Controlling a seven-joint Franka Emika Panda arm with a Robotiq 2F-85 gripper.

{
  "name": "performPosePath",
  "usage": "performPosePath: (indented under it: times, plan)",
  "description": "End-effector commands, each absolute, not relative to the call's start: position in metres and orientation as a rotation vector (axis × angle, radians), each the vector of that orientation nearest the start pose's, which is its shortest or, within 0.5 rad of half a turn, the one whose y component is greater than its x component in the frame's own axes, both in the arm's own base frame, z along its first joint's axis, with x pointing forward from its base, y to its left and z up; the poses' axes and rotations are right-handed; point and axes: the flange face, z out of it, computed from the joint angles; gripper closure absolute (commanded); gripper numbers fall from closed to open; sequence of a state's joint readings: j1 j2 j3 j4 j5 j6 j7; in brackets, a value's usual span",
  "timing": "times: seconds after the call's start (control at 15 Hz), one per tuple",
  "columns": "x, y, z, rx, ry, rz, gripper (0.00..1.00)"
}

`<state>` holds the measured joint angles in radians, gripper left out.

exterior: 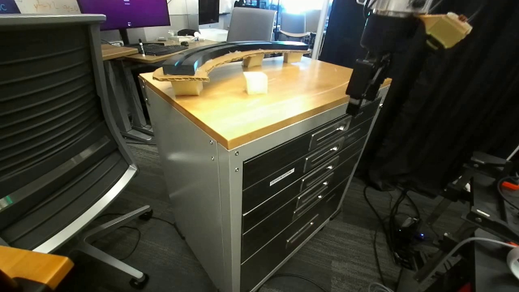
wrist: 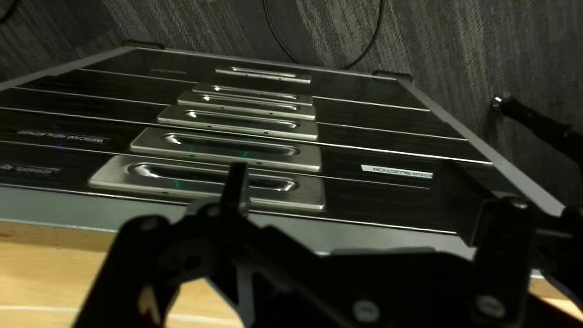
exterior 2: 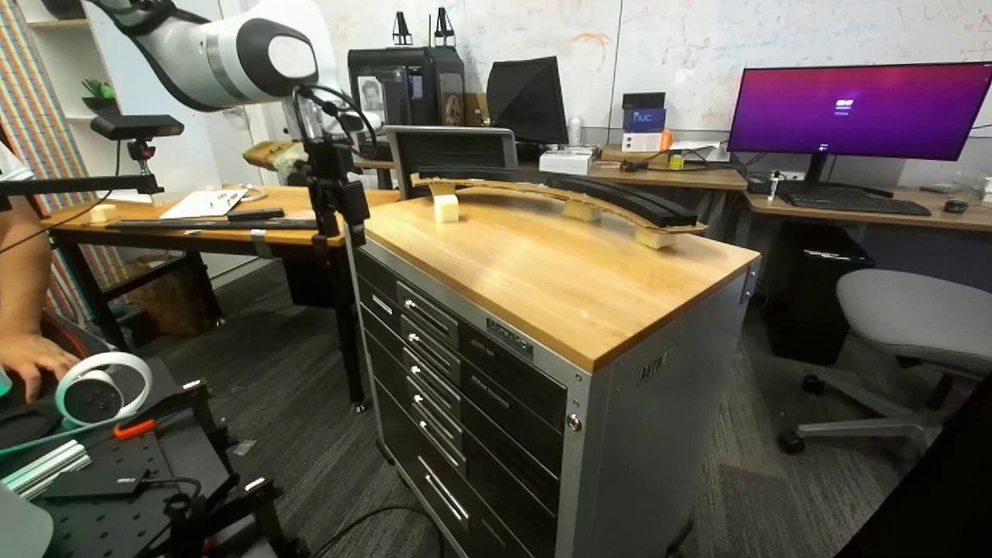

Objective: Put the black screwdriver in the open drawer then close the drawer

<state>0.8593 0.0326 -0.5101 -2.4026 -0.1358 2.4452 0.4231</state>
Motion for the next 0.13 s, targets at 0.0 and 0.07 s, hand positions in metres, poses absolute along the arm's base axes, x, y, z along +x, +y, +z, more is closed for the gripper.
performPosePath:
  times: [0.0,0.07]
  plan:
    - [0.464,0.173,0.323,-3.216,-0.058,-0.042,0.00]
    - [0.464,0.177,0.343,-3.196,-0.070,-0.023,0.00]
